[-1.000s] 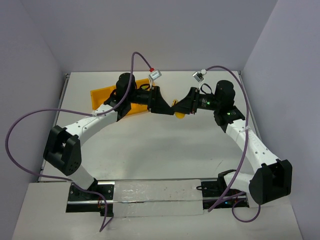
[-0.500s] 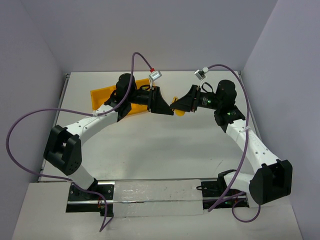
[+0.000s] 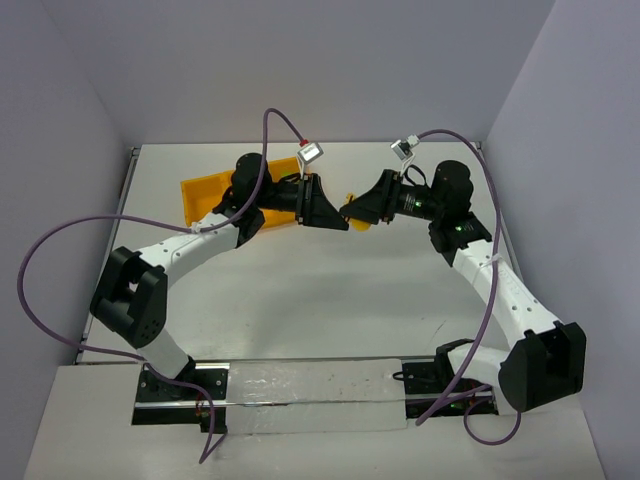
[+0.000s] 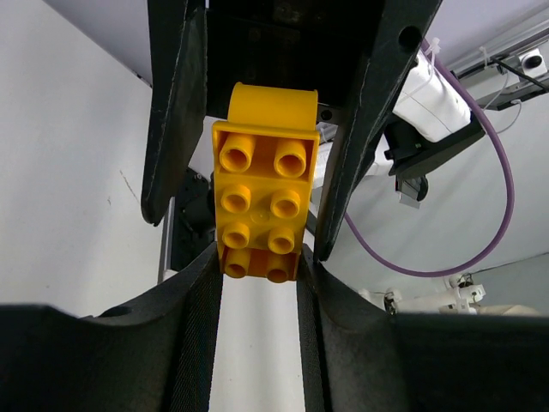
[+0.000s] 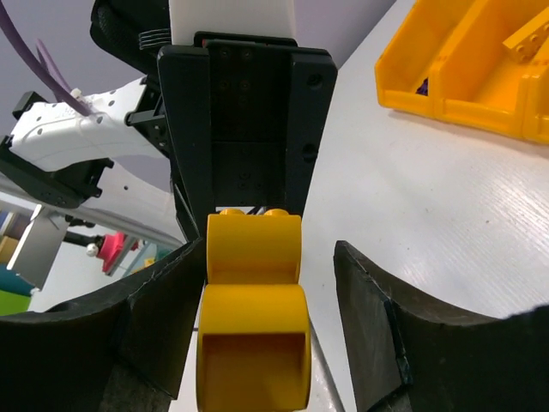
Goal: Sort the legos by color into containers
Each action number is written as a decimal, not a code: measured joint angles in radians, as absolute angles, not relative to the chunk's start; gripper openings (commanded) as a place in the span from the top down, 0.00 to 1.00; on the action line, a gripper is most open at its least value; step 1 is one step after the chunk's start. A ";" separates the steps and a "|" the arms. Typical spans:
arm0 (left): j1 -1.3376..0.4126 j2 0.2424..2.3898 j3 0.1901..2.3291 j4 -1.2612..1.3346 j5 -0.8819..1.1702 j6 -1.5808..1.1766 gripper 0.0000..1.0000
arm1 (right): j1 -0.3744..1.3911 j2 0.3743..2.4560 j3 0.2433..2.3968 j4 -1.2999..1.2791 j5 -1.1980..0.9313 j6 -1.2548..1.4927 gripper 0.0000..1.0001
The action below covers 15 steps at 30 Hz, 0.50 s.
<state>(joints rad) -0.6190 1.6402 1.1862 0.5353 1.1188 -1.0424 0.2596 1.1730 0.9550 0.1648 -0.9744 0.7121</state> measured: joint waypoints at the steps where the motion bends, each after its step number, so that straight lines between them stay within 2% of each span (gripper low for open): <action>1: -0.619 1.640 1.185 0.535 1.115 -1.043 1.00 | 0.260 1.172 0.955 0.158 -0.967 0.707 0.27; 10: -0.569 1.638 1.184 0.491 1.092 -1.015 1.00 | 0.256 1.134 0.962 0.060 -0.927 0.647 0.25; 13: -0.558 1.634 1.184 0.483 1.093 -1.005 1.00 | 0.250 1.116 0.963 0.032 -0.919 0.631 0.26; 15: -0.557 1.631 1.184 0.479 1.093 -1.001 1.00 | 0.246 1.108 0.963 0.021 -0.917 0.626 0.31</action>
